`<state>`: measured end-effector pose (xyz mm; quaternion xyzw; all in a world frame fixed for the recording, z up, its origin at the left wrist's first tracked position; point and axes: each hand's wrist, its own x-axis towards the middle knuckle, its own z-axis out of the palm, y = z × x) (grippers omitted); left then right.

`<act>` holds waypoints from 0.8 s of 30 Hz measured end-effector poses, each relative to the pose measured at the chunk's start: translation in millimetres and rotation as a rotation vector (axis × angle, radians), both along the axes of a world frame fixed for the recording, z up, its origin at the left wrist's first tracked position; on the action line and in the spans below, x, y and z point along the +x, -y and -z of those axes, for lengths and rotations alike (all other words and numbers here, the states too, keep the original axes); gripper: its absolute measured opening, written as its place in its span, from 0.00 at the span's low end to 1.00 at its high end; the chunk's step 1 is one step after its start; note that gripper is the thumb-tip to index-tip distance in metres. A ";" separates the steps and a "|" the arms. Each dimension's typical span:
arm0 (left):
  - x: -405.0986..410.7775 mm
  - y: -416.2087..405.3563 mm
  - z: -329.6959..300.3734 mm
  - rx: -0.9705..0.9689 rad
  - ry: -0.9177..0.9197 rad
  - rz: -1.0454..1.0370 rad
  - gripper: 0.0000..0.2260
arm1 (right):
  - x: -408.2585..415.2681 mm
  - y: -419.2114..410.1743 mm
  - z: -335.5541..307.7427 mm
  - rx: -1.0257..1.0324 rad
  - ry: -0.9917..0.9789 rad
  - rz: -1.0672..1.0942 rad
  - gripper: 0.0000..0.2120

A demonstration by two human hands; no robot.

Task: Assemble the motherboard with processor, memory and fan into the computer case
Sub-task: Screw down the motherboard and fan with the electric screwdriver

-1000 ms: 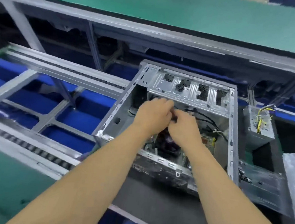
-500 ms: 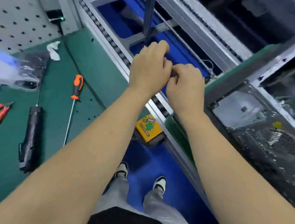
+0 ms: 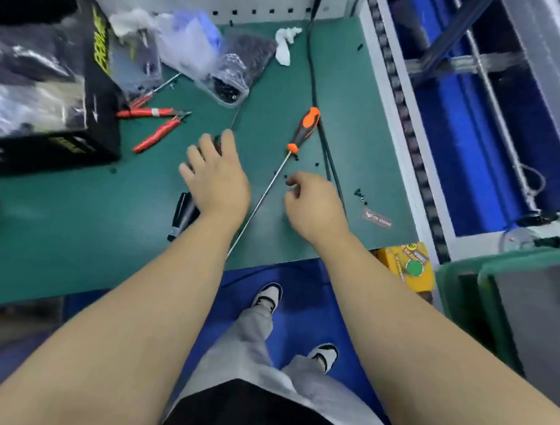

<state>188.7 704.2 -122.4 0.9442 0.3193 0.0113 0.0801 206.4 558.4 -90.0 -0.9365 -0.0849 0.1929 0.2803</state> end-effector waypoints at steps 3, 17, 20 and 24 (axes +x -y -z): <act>-16.6 -20.0 12.1 -0.116 -0.110 -0.070 0.28 | -3.1 -26.8 7.0 0.002 -0.028 -0.065 0.16; -1.5 -31.5 -51.9 -0.393 -0.205 0.088 0.14 | 5.2 -49.2 -10.0 0.104 0.006 -0.022 0.22; 17.6 -17.1 -89.8 -0.354 -0.255 0.193 0.13 | 4.7 -32.8 -19.5 0.152 0.065 0.015 0.26; 42.6 13.6 -141.8 -0.167 -0.259 0.265 0.09 | 8.9 -6.1 -40.6 0.232 0.151 0.056 0.32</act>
